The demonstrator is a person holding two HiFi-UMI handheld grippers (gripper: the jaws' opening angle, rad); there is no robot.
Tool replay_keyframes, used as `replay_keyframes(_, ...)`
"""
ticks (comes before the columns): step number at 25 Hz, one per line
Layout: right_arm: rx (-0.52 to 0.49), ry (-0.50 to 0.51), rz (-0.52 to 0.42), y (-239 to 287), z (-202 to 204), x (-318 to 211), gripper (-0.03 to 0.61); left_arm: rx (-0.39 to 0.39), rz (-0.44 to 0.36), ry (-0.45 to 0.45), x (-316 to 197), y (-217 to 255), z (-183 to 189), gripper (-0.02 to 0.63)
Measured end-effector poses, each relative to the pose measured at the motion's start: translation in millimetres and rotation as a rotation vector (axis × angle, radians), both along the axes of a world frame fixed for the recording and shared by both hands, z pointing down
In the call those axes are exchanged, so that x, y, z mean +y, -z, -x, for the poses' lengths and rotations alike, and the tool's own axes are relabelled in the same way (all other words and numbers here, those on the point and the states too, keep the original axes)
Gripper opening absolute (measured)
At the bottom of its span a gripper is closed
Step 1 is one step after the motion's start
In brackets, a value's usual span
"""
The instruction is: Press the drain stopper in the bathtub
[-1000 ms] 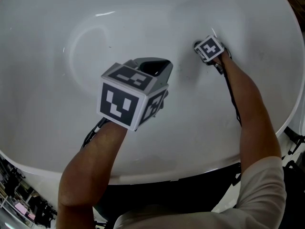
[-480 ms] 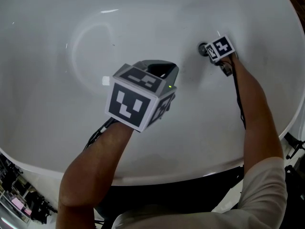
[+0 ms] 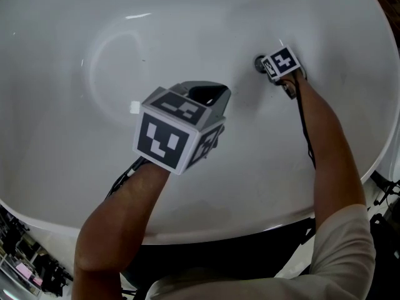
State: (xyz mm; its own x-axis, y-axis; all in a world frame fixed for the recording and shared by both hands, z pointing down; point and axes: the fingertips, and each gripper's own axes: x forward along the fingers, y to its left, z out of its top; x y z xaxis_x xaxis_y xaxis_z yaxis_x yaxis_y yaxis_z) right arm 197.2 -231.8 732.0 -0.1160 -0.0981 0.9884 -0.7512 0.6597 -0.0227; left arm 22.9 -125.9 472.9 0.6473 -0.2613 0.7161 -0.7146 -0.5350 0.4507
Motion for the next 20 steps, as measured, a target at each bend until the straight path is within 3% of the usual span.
replay_keyframes(12,0.070,0.029,0.025,-2,-1,0,0.009,-0.001,-0.009,-0.007,-1,0,-4,0.006)
replay_keyframes(18,-0.012,0.002,0.070,1,8,1,0.009,0.000,-0.006,-0.011,-1,1,-3,0.006)
replay_keyframes(20,0.014,0.013,0.049,1,8,0,0.011,-0.002,-0.004,-0.008,0,1,-3,0.006)
